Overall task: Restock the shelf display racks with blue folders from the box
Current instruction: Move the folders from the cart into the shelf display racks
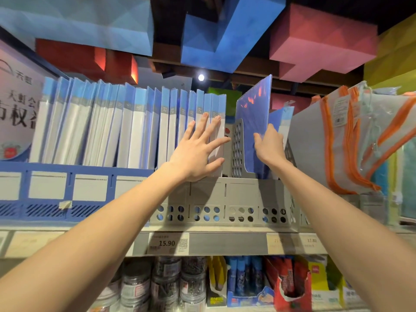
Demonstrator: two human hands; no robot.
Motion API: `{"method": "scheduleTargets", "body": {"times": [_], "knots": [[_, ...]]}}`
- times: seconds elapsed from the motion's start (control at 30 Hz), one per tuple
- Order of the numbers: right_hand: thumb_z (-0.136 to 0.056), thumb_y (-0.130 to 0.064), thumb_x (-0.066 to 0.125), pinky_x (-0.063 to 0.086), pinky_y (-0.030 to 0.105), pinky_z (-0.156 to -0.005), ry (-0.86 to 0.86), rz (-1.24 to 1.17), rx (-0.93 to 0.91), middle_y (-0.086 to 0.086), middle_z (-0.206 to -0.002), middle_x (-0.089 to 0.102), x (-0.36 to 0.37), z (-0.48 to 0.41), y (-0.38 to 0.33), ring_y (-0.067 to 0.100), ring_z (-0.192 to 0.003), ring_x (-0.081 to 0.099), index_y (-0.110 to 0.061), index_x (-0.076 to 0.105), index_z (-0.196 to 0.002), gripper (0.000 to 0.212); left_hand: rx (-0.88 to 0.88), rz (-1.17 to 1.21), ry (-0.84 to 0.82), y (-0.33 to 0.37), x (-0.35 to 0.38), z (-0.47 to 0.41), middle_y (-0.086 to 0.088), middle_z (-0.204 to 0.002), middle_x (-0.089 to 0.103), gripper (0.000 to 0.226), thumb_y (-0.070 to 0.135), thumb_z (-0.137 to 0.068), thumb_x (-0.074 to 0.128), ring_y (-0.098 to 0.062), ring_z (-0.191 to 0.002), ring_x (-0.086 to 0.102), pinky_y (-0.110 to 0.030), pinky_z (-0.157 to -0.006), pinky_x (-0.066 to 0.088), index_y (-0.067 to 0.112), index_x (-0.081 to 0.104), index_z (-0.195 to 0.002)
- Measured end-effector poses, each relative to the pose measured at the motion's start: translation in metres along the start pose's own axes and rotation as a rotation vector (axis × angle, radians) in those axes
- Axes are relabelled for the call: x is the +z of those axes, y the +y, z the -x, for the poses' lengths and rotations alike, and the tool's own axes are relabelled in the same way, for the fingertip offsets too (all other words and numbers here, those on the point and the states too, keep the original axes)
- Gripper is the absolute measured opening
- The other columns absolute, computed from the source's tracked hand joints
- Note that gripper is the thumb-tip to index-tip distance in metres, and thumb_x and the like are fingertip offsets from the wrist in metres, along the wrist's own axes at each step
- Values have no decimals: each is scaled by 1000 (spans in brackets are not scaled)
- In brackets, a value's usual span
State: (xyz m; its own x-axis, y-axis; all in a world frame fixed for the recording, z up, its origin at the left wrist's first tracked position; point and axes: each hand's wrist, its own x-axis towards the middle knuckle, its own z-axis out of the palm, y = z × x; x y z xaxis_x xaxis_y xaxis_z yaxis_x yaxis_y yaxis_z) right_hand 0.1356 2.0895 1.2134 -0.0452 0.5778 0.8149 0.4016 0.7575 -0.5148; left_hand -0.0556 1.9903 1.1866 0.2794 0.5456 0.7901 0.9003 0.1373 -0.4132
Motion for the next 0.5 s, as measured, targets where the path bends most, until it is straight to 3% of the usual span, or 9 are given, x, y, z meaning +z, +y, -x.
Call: {"method": "scheduleTargets", "body": {"times": [0.13,0.23,0.4,0.5], "knots": [[-107,-22,40,32,32,-73,-73,27,28,20,-121,51,0,13,10,26,-89,43,2,45,-121,28,-8,-3,-7,0,2,0,-5,-169,-14,61,59,-100,35,-31,-153,-22,-54,-124,-7,39,28,-156],[-106,-23,42,30,31,-64,-129,110,49,18,-116,52,-8,11,11,26,-86,43,3,48,-119,30,-17,0,7,4,5,1,-4,-169,-15,61,60,-98,34,-31,-153,-23,-56,-124,-6,40,29,-156],[-106,-21,43,34,32,-71,-87,119,56,13,-107,49,-4,4,8,27,-88,46,1,50,-119,27,-25,6,18,3,7,0,-3,-169,-15,60,60,-98,33,-30,-152,-24,-55,-124,-7,41,29,-155],[-106,-22,42,33,27,-57,-99,99,94,14,-105,49,-5,9,13,23,-83,47,-1,50,-115,23,-32,5,13,4,7,-2,-4,-169,-13,60,59,-98,34,-31,-153,-23,-57,-124,-5,41,30,-155]]}}
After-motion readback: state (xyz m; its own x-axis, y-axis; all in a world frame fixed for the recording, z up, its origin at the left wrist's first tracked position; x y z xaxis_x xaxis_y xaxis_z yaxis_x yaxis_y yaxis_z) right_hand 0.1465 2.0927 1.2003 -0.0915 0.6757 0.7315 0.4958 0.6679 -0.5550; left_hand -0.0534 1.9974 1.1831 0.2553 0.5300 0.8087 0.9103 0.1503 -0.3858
